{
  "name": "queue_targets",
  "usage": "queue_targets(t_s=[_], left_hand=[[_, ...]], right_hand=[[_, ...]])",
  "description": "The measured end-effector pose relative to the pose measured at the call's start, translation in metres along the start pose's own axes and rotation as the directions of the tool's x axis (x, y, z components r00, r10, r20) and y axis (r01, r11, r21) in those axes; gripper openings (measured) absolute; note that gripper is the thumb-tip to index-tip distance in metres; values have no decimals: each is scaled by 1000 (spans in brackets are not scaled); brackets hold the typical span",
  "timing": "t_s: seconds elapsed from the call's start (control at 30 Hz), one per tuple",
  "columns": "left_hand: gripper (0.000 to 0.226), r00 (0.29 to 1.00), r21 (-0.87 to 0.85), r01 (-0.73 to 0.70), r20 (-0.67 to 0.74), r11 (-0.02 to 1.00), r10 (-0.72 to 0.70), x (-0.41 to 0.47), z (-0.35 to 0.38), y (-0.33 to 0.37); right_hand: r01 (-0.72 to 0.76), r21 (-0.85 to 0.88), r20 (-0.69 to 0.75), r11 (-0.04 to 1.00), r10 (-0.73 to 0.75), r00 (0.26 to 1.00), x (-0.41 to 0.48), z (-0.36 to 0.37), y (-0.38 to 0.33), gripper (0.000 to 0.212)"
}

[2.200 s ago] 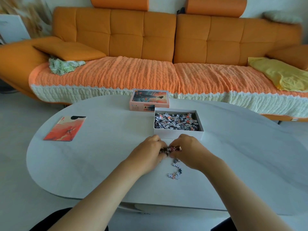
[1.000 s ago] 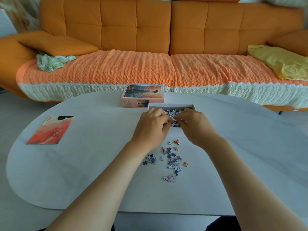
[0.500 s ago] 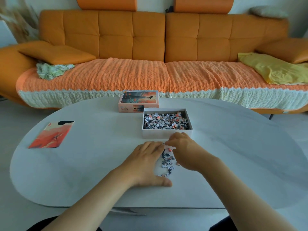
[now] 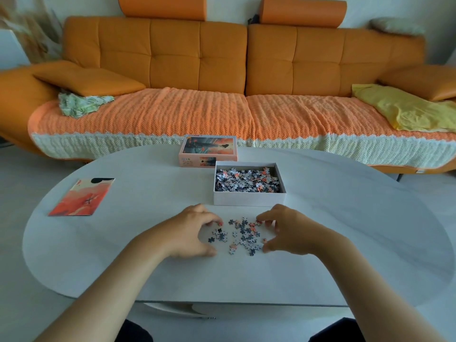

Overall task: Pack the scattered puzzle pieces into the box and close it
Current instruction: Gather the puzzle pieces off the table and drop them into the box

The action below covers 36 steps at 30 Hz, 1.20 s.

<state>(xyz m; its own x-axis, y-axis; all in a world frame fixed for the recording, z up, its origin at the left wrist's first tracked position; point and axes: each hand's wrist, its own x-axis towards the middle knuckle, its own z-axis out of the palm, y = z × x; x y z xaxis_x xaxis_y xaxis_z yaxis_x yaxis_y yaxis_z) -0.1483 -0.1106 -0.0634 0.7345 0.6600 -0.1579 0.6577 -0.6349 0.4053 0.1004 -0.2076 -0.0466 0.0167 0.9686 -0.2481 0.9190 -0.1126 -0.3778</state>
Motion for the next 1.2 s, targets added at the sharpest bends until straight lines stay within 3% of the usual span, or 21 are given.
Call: queue_targets(t_s=[0.13, 0.33, 0.4, 0.47, 0.53, 0.73, 0.83, 0.93, 1.0, 1.1, 1.2], left_hand=[[35, 988, -72, -46, -147, 996, 35, 5, 7, 4], [34, 968, -125, -80, -246, 989, 48, 15, 14, 22], [49, 971, -108, -56, -238, 993, 29, 15, 13, 22], [85, 991, -19, -15, -135, 1000, 13, 14, 14, 21], [101, 998, 98, -7, -57, 995, 13, 15, 17, 23], [59, 983, -45, -111, -149, 993, 104, 26, 24, 31], [56, 985, -87, -99, -153, 991, 85, 27, 19, 31], [81, 995, -97, -30, -102, 995, 20, 23, 10, 21], [93, 999, -7, 13, -48, 1000, -14, 18, 6, 11], [78, 999, -2, 36, -28, 999, -36, 12, 6, 8], [55, 997, -52, 5, -74, 999, -9, 15, 8, 15]], right_hand=[[6, 57, -72, 998, -2, 997, 7, 5, -4, 52], [9, 141, -108, 990, 6, 994, 13, 6, -11, 49], [17, 115, -72, 993, -9, 997, 12, 4, -11, 66], [-4, 51, 0, 999, 4, 1000, 10, 4, -11, 93], [-32, -18, 23, 999, 32, 999, 10, 5, -15, 107], [7, 60, -85, 998, -2, 996, 21, 9, -32, 64], [-24, 109, -92, 994, 34, 995, 23, 11, -31, 65], [-35, 107, -74, 994, 43, 996, 23, 10, -29, 70], [-27, 85, -53, 996, 31, 998, 23, 10, -30, 76], [-10, 26, -48, 1000, 12, 999, 25, 12, -34, 75], [2, 54, -74, 999, 2, 997, 30, 15, -41, 60]])
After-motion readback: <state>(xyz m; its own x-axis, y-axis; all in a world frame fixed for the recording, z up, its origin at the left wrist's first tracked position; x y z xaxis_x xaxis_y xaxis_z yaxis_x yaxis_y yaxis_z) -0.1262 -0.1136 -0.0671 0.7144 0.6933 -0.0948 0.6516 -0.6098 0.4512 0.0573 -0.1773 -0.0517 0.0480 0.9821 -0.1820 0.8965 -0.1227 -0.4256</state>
